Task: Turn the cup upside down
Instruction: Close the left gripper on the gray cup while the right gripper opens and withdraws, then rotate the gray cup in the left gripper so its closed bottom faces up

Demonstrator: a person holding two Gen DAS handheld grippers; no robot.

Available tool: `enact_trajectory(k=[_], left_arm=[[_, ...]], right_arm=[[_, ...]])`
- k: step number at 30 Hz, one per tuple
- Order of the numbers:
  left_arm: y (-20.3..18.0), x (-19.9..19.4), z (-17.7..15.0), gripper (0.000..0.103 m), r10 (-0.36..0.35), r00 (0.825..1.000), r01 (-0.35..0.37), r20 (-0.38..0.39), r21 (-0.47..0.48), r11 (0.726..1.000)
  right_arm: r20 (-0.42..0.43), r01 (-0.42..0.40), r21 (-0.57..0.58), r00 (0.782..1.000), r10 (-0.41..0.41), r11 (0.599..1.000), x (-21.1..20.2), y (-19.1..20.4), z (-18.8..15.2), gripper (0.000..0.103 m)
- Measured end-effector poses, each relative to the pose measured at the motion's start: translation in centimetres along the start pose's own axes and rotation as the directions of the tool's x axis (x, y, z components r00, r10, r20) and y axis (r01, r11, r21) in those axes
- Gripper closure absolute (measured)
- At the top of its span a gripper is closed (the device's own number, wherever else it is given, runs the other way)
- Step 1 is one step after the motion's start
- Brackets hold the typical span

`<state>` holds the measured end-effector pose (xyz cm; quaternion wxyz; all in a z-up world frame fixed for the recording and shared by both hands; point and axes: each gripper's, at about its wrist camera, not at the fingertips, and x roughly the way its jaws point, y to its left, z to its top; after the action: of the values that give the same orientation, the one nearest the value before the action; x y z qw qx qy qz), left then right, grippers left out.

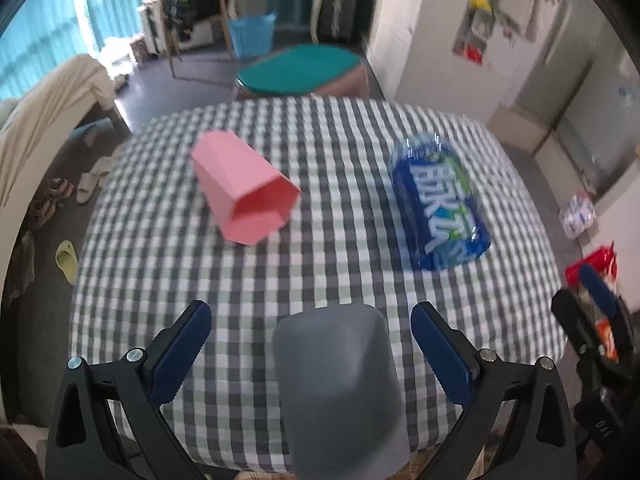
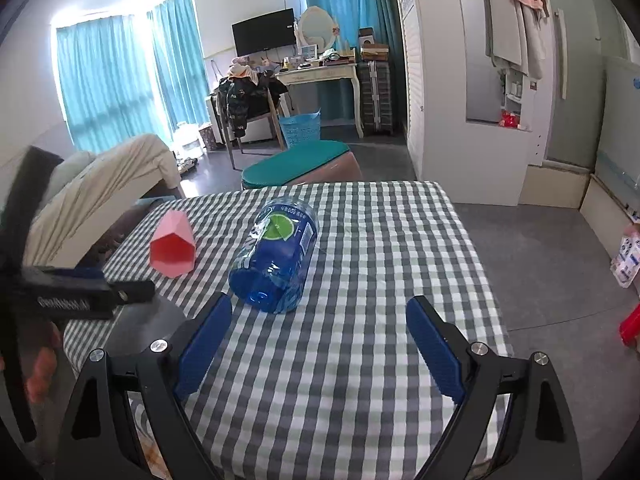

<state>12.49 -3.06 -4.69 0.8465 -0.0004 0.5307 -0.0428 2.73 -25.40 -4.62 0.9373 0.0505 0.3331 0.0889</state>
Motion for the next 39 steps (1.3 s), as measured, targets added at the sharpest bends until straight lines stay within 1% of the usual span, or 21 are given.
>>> enact_trajectory(k=[5,6,7,9,10,13,14,16,18,21,24,26,27,29,30,32,35,39], left_arm=[[-0.6,2.6,0.4,0.003,-0.024,0.994,0.026,-0.111,0.019,0.999],[-0.8,3.1,0.3,0.008,-0.029,0.991,0.033,-0.132,0.029,0.999],[-1.0,3.6,0.1,0.017,-0.033,0.986,0.04,-0.161,0.038,0.998],[-1.2,4.7,-0.3,0.027,-0.066,0.972,0.077,-0.226,0.037,0.996],[-1.2,4.8,-0.3,0.027,-0.069,0.971,0.079,-0.23,0.037,0.996],[-1.4,4.8,-0.3,0.027,-0.074,0.971,0.088,-0.229,0.052,0.995],[-1.4,4.7,-0.1,0.028,-0.079,0.972,0.092,-0.22,0.049,0.995],[-1.0,3.5,0.6,0.028,-0.082,0.981,0.092,-0.175,0.049,0.995],[-0.8,1.9,1.1,0.028,-0.072,0.992,0.079,-0.104,0.059,0.995],[-0.5,0.0,1.8,0.028,-0.06,0.998,0.061,-0.018,0.06,0.996],[-0.1,-1.6,2.1,0.028,-0.038,0.996,0.033,0.079,0.066,0.997],[0.2,-2.6,1.5,0.029,-0.027,0.99,0.018,0.136,0.066,0.998],[0.0,-2.8,1.0,0.029,-0.031,0.988,0.02,0.15,0.074,0.997],[-0.5,-2.5,0.2,0.029,-0.043,0.988,0.031,0.151,0.08,0.996],[-0.3,-2.1,-0.1,0.029,-0.049,0.989,0.039,0.14,0.071,0.997],[-0.4,-1.3,-0.6,0.029,-0.044,0.989,0.038,0.143,0.045,0.998],[-0.7,-1.5,-0.3,0.03,-0.03,0.982,0.026,0.187,0.028,0.999],[-1.8,-2.4,0.5,0.03,-0.029,0.973,0.014,0.23,0.068,0.998]], right_arm=[[-0.025,-0.027,0.014,0.999,0.027,1.0,1.9,0.0,-0.2,0.014],[-0.026,-0.025,0.015,0.999,0.025,1.0,2.1,-0.1,-0.4,0.014],[-0.017,-0.004,0.011,1.0,0.004,1.0,2.1,0.0,-0.4,0.014],[0.002,0.008,-0.001,1.0,-0.008,1.0,2.0,-0.1,-0.4,0.014],[0.011,0.001,0.001,1.0,-0.001,1.0,1.9,-0.1,-0.3,0.014],[0.029,0.013,0.004,0.999,-0.014,1.0,1.8,-0.4,-0.1,0.014],[0.03,0.013,0.004,0.999,-0.013,1.0,1.8,-0.4,-0.1,0.014],[0.031,0.018,0.008,0.999,-0.019,1.0,1.7,-0.6,0.0,0.014],[0.031,0.021,0.01,0.999,-0.021,1.0,1.7,-0.7,0.0,0.014],[0.028,0.024,0.015,0.999,-0.024,1.0,1.6,-0.8,-0.1,0.014],[0.028,0.026,0.013,0.999,-0.026,1.0,1.5,-0.6,-0.2,0.014],[0.031,0.026,0.01,0.999,-0.026,1.0,1.3,-0.3,-0.2,0.014],[0.033,0.027,0.008,0.999,-0.028,1.0,1.1,-0.2,-0.2,0.014],[0.035,0.029,0.004,0.999,-0.029,1.0,1.0,-0.1,-0.3,0.014],[0.036,0.031,0.004,0.999,-0.031,1.0,0.9,-0.1,-0.4,0.014],[0.032,0.035,0.003,0.999,-0.035,0.999,0.9,-0.1,-0.5,0.014],[0.029,0.041,0.0,0.999,-0.041,0.999,0.7,0.0,-0.6,0.014],[0.025,0.048,-0.008,0.999,-0.048,0.999,0.4,0.0,-0.8,0.014]])
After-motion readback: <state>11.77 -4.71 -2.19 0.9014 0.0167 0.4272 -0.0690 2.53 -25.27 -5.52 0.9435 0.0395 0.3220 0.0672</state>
